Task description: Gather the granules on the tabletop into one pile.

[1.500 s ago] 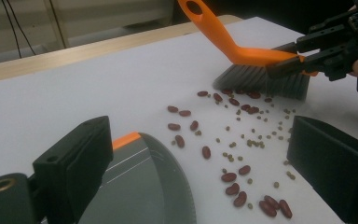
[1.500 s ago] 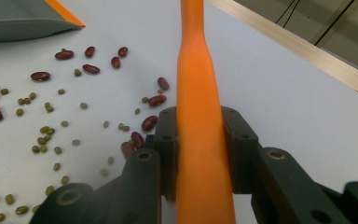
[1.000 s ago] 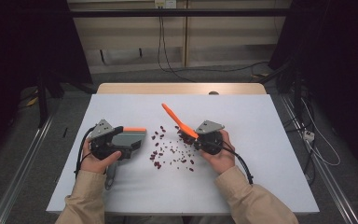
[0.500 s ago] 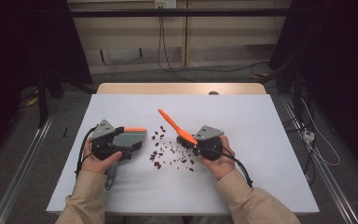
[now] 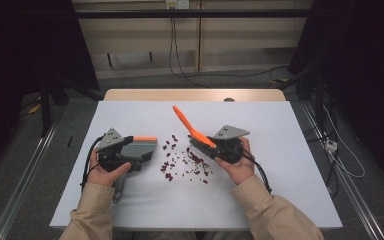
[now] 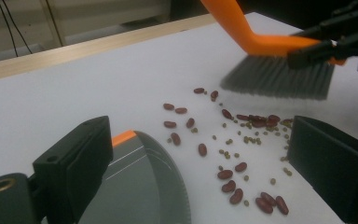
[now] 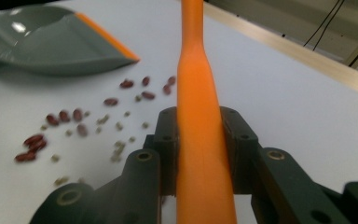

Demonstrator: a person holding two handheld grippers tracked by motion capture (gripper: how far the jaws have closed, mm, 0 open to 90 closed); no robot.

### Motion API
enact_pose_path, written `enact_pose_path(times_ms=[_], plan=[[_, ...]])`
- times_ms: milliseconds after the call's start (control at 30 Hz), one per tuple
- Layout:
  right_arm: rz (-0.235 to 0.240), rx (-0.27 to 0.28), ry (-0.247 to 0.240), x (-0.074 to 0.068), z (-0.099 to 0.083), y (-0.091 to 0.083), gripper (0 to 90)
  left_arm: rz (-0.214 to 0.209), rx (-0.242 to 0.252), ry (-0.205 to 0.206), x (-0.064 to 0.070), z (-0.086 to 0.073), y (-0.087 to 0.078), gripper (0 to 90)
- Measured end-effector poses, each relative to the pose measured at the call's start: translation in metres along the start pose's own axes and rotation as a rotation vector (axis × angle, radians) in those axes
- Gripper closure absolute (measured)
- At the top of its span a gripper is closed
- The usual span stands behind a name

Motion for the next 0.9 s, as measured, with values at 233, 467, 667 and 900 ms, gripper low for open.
enact_pose_path(times_ms=[233,467,667,900], plan=[[-0.030,0.018,-0.013,0.032,0.016,0.027,71.4,-0.002,0.004,-0.009,-0.002,0.000,-0.001,6.8],[0.004,0.022,-0.030,0.055,0.025,0.064,71.5,0.003,0.002,-0.019,-0.005,-0.001,-0.002,6.8],[0.063,0.031,-0.070,0.063,0.033,0.092,71.5,0.007,-0.007,-0.023,-0.006,-0.002,-0.003,6.8],[0.135,0.048,-0.112,0.064,0.032,0.117,71.5,0.023,-0.014,-0.042,-0.009,-0.007,-0.010,6.8]])
Point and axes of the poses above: each handheld gripper's, and its own axes: y roughly forward along the jaws, z roughly out of its top, x roughly to its right, the point moved 1 cm from there along y, roughly forward along the jaws, and after that the axes turned 4 degrees about z, right-handed, at the moved point
